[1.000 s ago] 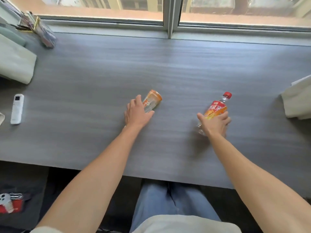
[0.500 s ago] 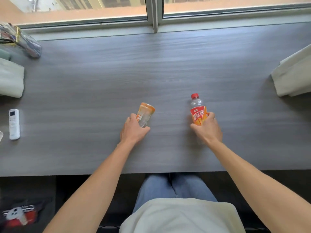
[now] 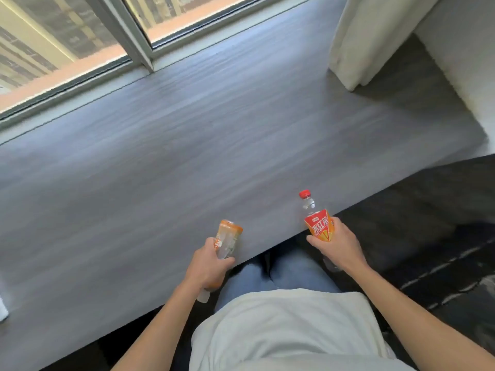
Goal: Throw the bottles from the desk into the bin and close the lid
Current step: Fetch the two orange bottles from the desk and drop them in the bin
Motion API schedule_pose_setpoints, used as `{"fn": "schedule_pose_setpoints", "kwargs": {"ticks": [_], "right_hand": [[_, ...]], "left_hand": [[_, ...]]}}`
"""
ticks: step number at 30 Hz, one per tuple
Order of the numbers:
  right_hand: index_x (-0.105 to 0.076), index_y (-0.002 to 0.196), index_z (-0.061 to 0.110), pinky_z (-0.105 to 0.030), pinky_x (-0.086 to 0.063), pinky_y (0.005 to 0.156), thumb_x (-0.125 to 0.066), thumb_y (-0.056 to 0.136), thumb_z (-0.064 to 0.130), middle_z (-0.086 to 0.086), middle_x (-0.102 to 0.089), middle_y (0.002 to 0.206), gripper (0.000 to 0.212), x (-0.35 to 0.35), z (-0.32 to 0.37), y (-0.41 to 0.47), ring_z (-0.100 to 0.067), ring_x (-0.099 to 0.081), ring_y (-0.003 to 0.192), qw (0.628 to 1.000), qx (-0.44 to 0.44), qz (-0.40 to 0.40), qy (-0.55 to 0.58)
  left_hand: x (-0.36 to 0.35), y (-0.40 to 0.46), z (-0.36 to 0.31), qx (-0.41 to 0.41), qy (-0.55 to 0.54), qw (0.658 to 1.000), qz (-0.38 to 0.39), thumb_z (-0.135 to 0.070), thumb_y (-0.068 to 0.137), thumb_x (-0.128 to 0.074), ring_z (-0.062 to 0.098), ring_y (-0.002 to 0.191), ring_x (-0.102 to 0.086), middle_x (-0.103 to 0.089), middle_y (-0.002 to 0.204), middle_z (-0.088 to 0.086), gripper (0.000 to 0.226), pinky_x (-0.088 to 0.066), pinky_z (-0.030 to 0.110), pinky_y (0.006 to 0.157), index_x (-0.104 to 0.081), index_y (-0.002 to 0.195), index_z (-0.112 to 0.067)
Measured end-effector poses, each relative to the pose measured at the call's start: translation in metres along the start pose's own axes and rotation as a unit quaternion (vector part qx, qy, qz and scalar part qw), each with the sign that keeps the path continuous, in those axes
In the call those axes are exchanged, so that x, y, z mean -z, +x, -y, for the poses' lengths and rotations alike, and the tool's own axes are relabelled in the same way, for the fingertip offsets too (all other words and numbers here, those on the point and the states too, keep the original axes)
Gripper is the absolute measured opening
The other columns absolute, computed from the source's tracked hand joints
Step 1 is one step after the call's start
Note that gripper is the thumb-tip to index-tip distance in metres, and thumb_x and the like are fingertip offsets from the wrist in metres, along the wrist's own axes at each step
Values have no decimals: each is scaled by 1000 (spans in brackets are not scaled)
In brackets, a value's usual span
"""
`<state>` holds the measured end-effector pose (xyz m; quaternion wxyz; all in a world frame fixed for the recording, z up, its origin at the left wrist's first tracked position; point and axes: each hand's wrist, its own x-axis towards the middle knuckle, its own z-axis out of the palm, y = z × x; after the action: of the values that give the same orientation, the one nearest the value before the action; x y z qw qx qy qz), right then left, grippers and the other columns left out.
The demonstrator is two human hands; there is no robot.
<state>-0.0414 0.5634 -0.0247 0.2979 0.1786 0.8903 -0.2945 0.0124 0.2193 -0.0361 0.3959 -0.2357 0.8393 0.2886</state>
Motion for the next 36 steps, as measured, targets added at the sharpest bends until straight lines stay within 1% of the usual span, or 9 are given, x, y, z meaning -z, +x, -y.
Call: {"fn": "schedule_pose_setpoints", "kwargs": {"ticks": [2,8,17,20,23,26,29,32,36], "right_hand": [[-48,106,38,-22,-45,58,-74,63,66,14,-63,90,57,1,-35,-20,-4,-63,77,997,-59,-15,52],[-54,99,30,-37,-56,68,-76,60,57,9,-68,86,52,-16,-141,-92,-15,-66,76,956,-238,-58,160],[-57,109,12,-44,-53,81,-89,72,29,-13,-69,99,52,-33,-266,-156,-33,-66,88,837,-405,-83,359],[-54,105,12,-37,-43,69,-92,70,20,-10,-64,91,52,-12,-303,-158,-19,-57,71,797,-426,-113,413],[-53,102,15,-32,-42,60,-90,72,23,-10,-64,92,49,17,-336,-148,-10,-55,67,795,-421,-118,421],[-60,104,7,-43,-55,72,-88,73,27,-20,-71,95,46,51,-364,-126,-32,-68,78,797,-419,-130,414],[-59,103,11,-48,-59,71,-87,70,35,-17,-72,86,49,92,-385,-98,-34,-69,72,793,-403,-169,425],[-57,101,19,-43,-59,73,-83,64,49,-6,-71,86,55,137,-406,-70,-28,-69,74,785,-399,-201,430],[-57,105,24,-42,-58,79,-77,60,61,1,-69,89,62,186,-433,-46,-24,-68,80,781,-395,-213,435]], "left_hand": [[-7,6,-18,-40,33,998,24,-57,64,-62,11,71,-59,-60,84,-8,45,-42,31,54,-42,94,-32],[-38,20,-106,-146,127,977,85,-55,64,-64,15,72,-61,-63,84,-5,47,-49,35,61,-44,100,-31],[-129,18,-269,-241,256,927,128,-56,67,-69,18,79,-58,-59,89,-7,54,-44,35,69,-35,105,-40],[-164,13,-313,-251,315,907,125,-52,70,-73,24,79,-56,-58,90,-2,52,-43,35,68,-39,101,-29],[-194,12,-346,-252,364,888,125,-49,72,-74,30,78,-58,-59,89,3,51,-44,36,66,-40,98,-22],[-210,16,-371,-239,400,877,118,-47,76,-76,30,82,-58,-63,96,7,52,-45,35,70,-44,103,-18],[-216,22,-392,-228,419,871,113,-48,79,-75,30,86,-59,-65,105,9,60,-42,33,70,-48,120,-14],[-222,28,-416,-208,452,860,109,-49,78,-77,34,102,-64,-67,116,12,68,-42,32,73,-48,129,-13],[-242,33,-458,-174,470,855,130,-47,75,-78,34,102,-66,-71,114,10,65,-48,34,79,-55,126,-14]]}}
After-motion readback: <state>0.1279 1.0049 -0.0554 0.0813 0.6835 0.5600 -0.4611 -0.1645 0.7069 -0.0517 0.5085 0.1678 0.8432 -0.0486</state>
